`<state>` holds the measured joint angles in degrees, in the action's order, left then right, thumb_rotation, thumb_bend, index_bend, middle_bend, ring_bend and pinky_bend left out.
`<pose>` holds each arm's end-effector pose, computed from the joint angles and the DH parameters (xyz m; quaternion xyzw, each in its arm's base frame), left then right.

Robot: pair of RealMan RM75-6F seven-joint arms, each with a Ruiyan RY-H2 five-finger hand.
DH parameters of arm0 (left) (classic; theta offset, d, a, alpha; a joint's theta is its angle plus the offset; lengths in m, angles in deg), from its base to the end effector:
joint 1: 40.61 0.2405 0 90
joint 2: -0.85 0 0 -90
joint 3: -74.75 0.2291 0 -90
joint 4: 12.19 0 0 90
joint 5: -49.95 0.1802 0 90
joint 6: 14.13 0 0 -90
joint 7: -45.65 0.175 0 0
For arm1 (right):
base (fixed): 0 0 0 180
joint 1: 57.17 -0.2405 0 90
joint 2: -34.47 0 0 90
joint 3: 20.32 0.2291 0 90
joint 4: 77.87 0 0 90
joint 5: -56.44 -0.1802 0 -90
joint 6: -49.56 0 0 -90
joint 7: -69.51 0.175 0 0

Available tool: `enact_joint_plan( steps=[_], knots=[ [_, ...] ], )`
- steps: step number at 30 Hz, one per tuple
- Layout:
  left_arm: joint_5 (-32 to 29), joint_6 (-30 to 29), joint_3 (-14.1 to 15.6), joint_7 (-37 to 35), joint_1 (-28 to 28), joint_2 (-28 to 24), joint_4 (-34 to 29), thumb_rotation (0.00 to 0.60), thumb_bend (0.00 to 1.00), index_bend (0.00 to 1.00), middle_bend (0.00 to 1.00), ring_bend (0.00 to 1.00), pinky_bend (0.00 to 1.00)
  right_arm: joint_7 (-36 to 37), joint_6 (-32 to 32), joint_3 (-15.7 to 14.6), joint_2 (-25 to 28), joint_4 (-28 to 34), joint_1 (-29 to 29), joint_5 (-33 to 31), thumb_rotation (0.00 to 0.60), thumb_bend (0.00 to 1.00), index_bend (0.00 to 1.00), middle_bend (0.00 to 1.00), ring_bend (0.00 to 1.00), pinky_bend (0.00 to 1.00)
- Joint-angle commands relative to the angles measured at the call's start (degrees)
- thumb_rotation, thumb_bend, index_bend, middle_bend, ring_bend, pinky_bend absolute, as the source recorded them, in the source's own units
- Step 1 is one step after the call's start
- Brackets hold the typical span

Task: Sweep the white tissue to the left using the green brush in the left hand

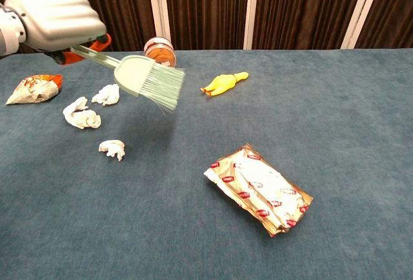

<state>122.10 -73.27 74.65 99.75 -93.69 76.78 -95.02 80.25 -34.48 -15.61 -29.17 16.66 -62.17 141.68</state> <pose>-0.1033 0.3763 0.0615 -0.8271 0.0816 -0.1872 0.5237 -0.2683 -0.2134 0.1768 0.5440 -0.4475 0.4554 0.5444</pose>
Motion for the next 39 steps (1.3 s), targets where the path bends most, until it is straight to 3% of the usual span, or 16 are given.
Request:
enact_joint_plan(
  steps=[1,6,12,27,39],
  knots=[
    [15.7,-2.3,4.6,-11.4,-1.0,0.2,5.2,0.600,0.79,0.82,1.00,1.00,1.00,0.0,0.0,0.0,-0.1,0.0,0.0,0.1,0.600,0.34,0.00,0.00,0.00,0.00],
    [25.1,-5.6,8.8,-18.9,-0.6,-0.4,9.7,0.600,0.79,0.82,1.00,1.00,1.00,-0.5,-0.1,0.0,-0.2,0.0,-0.1,0.3,0.600,0.34,0.00,0.00,0.00,0.00],
    [31.8,-7.8,12.1,-25.7,0.6,0.5,17.1,0.600,0.79,0.82,1.00,1.00,1.00,-1.2,-0.1,0.0,-0.5,0.2,-0.1,0.1,0.600,0.34,0.00,0.00,0.00,0.00],
    [31.2,-3.7,10.9,-28.8,3.1,7.3,30.0,0.600,0.79,0.82,1.00,1.00,1.00,-1.7,-0.2,0.1,-0.6,0.2,0.0,-0.1,0.600,0.34,0.00,0.00,0.00,0.00],
    [27.0,1.5,9.4,-28.1,5.3,6.9,40.0,0.600,0.79,0.82,1.00,1.00,1.00,-1.5,-0.4,0.2,-0.5,0.2,0.1,-0.2,0.600,0.34,0.00,0.00,0.00,0.00]
  ],
)
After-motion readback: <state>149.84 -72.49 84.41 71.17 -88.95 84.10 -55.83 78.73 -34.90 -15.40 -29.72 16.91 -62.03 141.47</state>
